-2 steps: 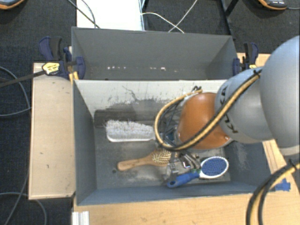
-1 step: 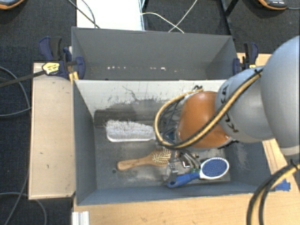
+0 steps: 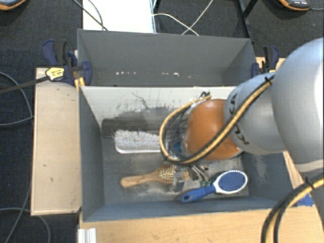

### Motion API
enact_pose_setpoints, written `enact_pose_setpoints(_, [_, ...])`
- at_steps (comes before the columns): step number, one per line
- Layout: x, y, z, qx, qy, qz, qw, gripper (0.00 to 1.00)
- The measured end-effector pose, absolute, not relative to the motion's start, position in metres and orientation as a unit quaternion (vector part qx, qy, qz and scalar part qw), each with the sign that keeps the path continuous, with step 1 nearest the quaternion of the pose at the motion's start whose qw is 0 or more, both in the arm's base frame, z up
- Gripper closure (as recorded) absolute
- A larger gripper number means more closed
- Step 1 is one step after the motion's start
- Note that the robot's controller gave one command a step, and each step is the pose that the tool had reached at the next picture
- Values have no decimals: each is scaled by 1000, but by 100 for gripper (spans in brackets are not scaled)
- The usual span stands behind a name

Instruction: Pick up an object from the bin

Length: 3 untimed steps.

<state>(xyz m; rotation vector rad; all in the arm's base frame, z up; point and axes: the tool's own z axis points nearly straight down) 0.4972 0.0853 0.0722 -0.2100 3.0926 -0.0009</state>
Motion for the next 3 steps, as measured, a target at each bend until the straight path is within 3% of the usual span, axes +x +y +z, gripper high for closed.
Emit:
enact_pose_setpoints(1, [497, 85, 72, -68, 997, 0, 21, 100])
enact_pose_setpoints(2, [499, 90, 92, -74, 997, 0, 23, 100])
enact_pose_setpoints(3, [498, 89, 211, -64, 998, 0, 19, 100])
